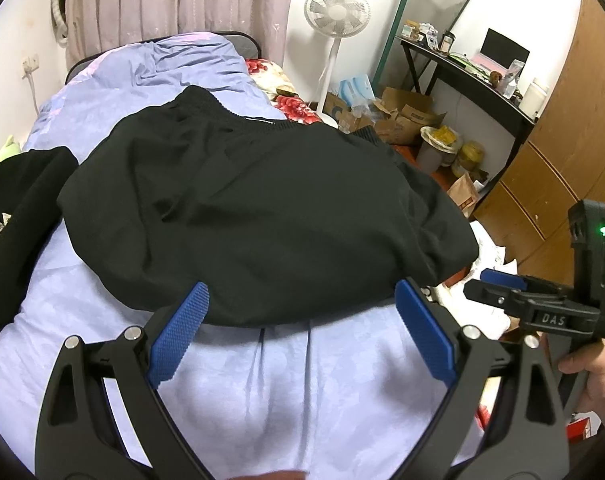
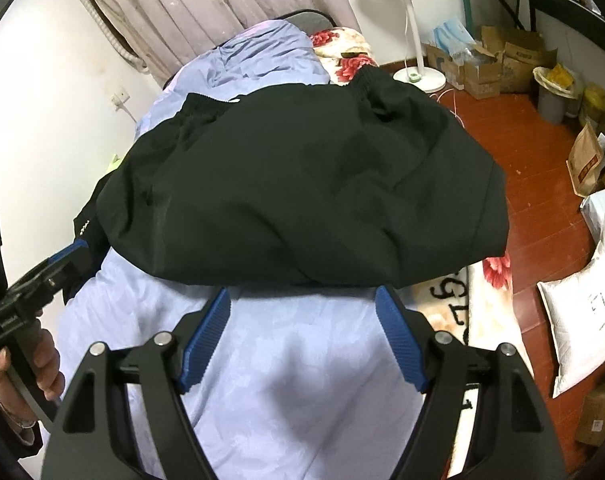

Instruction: Fold large clothes

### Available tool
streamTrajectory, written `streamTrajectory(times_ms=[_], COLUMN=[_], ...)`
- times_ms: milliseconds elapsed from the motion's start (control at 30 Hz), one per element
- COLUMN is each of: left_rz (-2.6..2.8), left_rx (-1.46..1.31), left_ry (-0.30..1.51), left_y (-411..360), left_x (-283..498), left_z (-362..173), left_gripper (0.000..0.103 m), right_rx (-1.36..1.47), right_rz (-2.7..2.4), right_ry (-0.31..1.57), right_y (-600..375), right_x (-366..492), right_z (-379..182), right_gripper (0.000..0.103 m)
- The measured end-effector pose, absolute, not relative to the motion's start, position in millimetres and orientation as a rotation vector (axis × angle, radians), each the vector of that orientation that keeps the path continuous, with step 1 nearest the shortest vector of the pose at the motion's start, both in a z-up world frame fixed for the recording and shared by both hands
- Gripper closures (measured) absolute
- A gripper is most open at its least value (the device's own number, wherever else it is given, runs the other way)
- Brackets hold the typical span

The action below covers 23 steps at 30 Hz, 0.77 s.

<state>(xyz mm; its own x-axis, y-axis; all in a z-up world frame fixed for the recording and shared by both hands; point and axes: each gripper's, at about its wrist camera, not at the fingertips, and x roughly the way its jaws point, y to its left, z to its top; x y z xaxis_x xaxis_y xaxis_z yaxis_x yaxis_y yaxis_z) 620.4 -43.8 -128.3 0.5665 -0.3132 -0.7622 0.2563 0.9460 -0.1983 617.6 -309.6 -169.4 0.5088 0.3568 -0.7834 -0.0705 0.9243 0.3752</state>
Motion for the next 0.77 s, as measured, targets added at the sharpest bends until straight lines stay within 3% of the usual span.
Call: streamTrajectory(times_ms=[767], left_rz=[-0.331], left_rx=[-0.062], left_ry=[0.906], left_y=[-50], left_x=[616], left_z=[-121], left_gripper=[0.011], right_rx=[0.331], right_rz=[0.284], right_ry=[1.003], right_y=[-301], right_x=[604], right_z=[-165], right_gripper=[0.027])
